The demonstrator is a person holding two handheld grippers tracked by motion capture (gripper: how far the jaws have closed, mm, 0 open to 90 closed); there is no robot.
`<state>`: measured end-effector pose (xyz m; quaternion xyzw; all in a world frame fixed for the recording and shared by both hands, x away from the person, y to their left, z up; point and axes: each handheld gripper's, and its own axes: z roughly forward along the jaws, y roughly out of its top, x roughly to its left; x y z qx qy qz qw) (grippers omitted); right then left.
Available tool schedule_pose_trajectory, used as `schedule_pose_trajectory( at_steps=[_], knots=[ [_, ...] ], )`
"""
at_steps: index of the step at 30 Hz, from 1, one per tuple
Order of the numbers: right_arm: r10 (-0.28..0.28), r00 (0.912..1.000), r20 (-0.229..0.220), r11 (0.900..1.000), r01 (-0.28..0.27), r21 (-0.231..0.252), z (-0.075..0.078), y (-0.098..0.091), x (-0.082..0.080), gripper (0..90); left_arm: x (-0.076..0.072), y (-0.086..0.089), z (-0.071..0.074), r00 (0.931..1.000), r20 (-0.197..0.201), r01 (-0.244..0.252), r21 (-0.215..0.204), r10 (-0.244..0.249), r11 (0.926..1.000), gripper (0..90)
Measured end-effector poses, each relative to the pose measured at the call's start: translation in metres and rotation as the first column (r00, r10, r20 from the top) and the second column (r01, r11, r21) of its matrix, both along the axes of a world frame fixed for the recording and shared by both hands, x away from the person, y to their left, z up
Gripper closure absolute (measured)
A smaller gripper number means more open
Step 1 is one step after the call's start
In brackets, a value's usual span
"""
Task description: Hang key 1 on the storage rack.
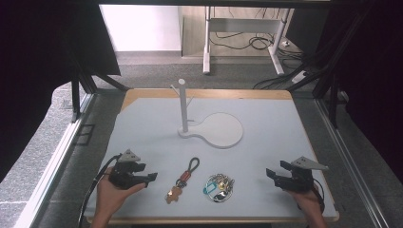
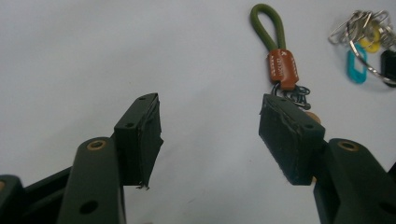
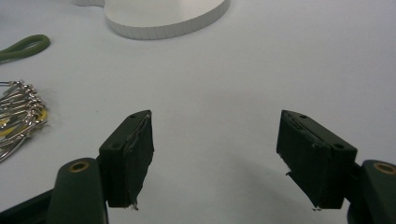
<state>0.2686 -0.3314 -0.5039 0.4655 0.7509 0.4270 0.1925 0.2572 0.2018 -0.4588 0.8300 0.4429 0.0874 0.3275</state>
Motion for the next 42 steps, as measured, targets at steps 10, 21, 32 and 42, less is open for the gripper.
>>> schedule_pose_trajectory(
  at_steps=[10,21,32,42],
  knots=[
    [-0.013,0.9999,0.003,0.9999,0.013,-0.008,-0.001,-0.005,0.001,28.0,0.013,-0.033,0.018,0.9946,-0.083,0.068,0.068,-0.062,0.9954,40.4],
    [0.002,1.0000,0.009,0.9996,-0.002,-0.027,0.000,0.000,0.005,28.2,0.026,-0.066,0.024,0.9828,-0.142,0.137,0.134,-0.118,0.9814,42.5],
    [-0.004,1.0000,0.005,0.9989,0.004,-0.046,-0.001,0.000,0.005,28.5,0.038,-0.094,0.010,0.9627,-0.209,0.210,0.174,-0.172,0.9621,46.4],
    [-0.016,0.9999,0.001,0.9982,0.016,-0.057,-0.002,-0.001,0.005,28.8,0.047,-0.109,0.002,0.9489,-0.258,0.232,0.179,-0.182,0.9562,46.6]
  ],
)
